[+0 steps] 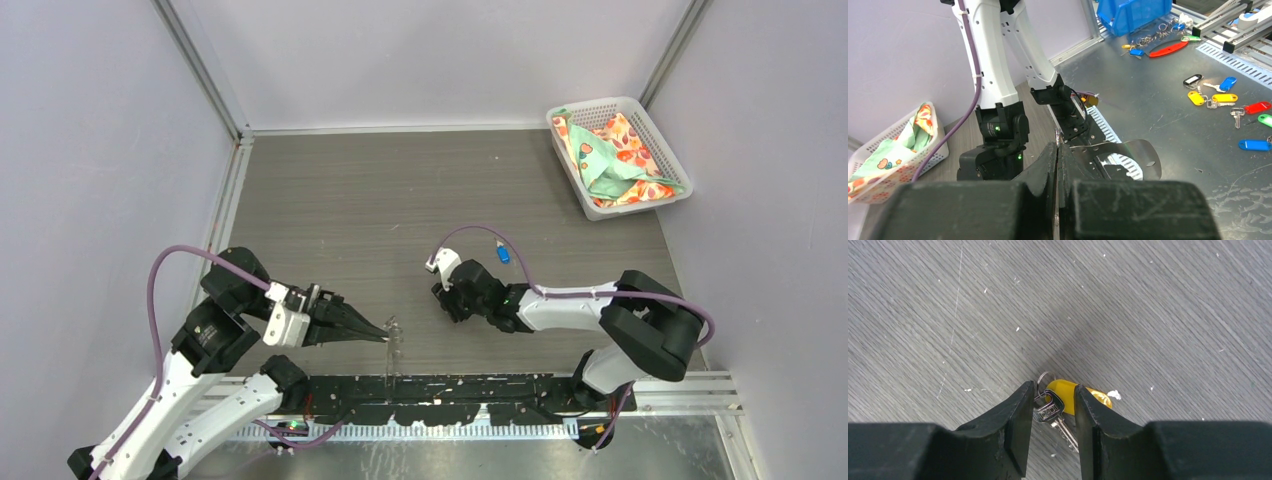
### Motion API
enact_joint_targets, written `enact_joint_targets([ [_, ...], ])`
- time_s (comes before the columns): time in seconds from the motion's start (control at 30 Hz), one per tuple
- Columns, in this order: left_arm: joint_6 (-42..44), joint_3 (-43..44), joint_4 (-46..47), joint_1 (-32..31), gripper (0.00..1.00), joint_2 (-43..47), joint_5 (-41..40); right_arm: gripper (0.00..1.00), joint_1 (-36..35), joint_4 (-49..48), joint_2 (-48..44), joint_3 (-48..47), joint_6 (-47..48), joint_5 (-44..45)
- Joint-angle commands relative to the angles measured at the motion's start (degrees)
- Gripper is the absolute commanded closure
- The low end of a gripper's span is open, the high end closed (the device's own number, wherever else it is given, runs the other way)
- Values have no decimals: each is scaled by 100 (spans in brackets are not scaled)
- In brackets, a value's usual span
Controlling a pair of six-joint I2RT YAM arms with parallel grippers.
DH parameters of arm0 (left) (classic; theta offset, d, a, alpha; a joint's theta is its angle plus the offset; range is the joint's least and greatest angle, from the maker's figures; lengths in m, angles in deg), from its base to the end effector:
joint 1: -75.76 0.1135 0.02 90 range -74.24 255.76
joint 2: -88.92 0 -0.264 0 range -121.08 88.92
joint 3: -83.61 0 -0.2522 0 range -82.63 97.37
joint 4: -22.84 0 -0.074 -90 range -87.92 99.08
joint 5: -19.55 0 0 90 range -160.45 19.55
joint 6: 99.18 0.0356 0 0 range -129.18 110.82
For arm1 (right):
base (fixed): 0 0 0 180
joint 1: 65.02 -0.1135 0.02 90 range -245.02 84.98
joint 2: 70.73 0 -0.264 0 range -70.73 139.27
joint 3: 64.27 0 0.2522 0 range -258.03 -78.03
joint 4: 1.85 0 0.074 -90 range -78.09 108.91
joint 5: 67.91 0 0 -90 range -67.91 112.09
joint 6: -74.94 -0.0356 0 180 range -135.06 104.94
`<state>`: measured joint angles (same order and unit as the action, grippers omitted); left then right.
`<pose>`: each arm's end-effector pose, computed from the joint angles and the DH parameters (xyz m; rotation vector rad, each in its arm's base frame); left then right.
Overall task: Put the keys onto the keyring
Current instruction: Pick up the key from the center of the board.
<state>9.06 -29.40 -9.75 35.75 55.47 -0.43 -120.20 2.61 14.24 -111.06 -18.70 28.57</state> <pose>0.0521 -0.0874 0.3998 1.5419 0.7327 -1.2235 0.1606 0.2239 0.1465 -0.9653 2.1331 0.3886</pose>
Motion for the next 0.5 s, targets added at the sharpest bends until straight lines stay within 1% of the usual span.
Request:
enact_joint_targets([
  [0.0, 17, 258, 59, -7, 100, -2, -63, 61, -43, -316, 112, -219, -62, 143],
  [0.17, 20, 259, 72, -7, 100, -23, -66, 63, -159, -243, 243, -368, 18, 335],
  [0.23, 7, 266, 63, -9, 100, -22, -68, 66, -170, -203, 248, -369, 23, 387],
  [0.47, -1, 267, 36, -11, 100, -4, -85, 89, -173, -212, -2, -203, 0, 376],
])
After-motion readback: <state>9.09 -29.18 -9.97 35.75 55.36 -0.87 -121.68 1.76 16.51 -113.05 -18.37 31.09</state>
